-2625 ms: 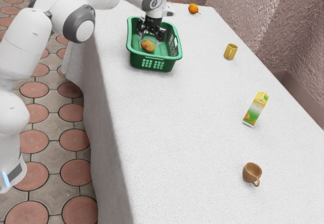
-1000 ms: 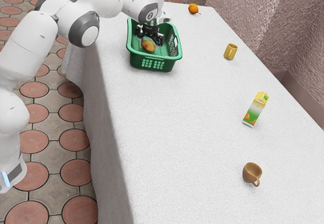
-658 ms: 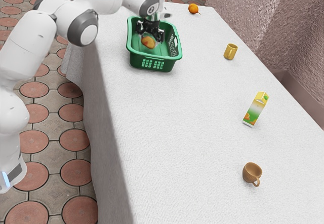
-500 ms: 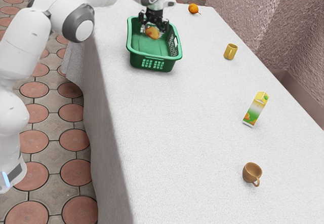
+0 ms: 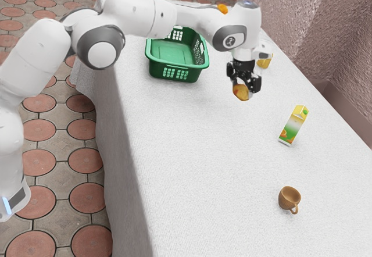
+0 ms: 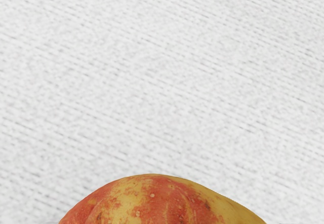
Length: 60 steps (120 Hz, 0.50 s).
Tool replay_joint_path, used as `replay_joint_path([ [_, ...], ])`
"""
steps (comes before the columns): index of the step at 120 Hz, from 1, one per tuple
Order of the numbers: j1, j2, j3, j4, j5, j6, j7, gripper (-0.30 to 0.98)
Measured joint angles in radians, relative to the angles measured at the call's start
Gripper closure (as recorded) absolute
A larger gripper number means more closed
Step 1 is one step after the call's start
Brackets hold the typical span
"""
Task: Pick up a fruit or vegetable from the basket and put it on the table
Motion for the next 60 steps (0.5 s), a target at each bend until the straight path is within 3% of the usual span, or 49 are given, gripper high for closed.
replay_joint_path([
  [16,-0.029,0.041,0.026,-0.014,-0.009,0.1,0.001,0.14],
  [36,-0.066,0.049,0.071,-0.018,-0.022,0.166,0.005,0.1],
  [56,-0.087,0.056,0.111,-0.003,-0.026,0.162,0.009,0.05],
  [60,-0.091,0.001,0.122,-0.001,-0.026,0.117,0.009,0.05],
])
